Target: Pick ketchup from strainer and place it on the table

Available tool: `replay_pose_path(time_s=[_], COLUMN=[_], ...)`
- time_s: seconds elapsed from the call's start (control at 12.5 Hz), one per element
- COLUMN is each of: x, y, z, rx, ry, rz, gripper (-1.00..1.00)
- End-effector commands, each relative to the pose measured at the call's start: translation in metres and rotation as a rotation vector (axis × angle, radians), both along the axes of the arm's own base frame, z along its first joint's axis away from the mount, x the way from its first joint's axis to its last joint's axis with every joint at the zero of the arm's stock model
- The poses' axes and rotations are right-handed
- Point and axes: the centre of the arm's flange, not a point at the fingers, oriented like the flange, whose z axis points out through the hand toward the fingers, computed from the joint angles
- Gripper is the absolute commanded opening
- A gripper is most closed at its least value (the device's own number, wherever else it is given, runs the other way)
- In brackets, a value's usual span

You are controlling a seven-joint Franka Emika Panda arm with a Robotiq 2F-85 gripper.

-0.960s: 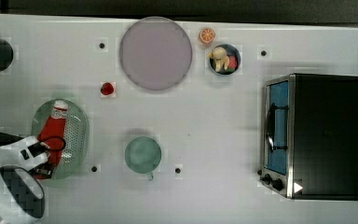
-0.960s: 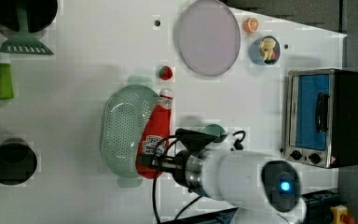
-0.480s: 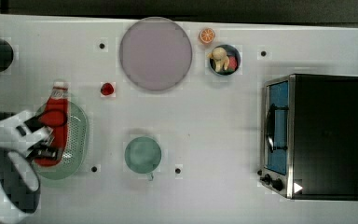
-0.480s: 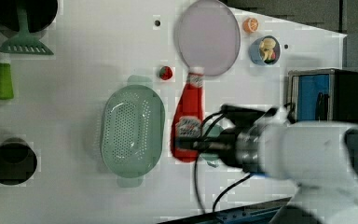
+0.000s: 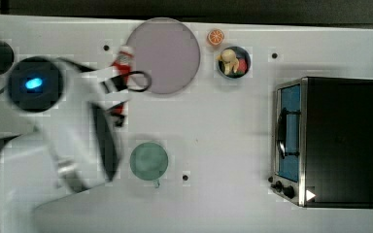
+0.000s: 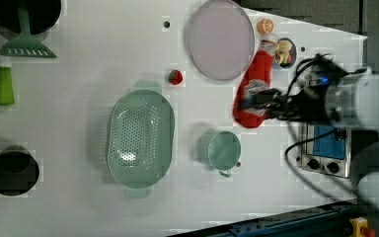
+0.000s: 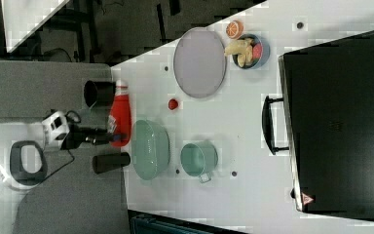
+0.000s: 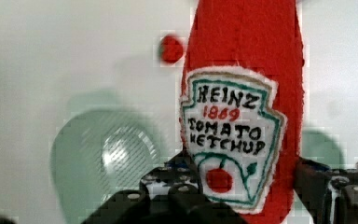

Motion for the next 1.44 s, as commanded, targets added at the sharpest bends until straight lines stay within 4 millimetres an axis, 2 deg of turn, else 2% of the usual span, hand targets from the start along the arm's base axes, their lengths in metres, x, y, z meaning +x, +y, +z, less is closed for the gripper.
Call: replay_pose_path(time_s=[0.08, 0.4, 0.64, 0.8, 0.96, 1.44], x=[0.024, 0.033, 0.020, 0.005, -0.006, -0.023], y=[-0.070, -0.165, -0.208, -0.220, -0.224, -0.232], z=[0.017, 0.003, -0.028, -0.058, -0.091, -0.177], rx=[-0.007, -0.018, -0.025, -0.026, -0.029, -0.052], ry=[-0.045, -0.026, 0.039, 0.098, 0.121, 0.088], rz=[0.003, -0.030, -0.099, -0.123, -0.130, -0.130], gripper=[0.22, 0.22, 0.22, 0.22, 0.22, 0.22])
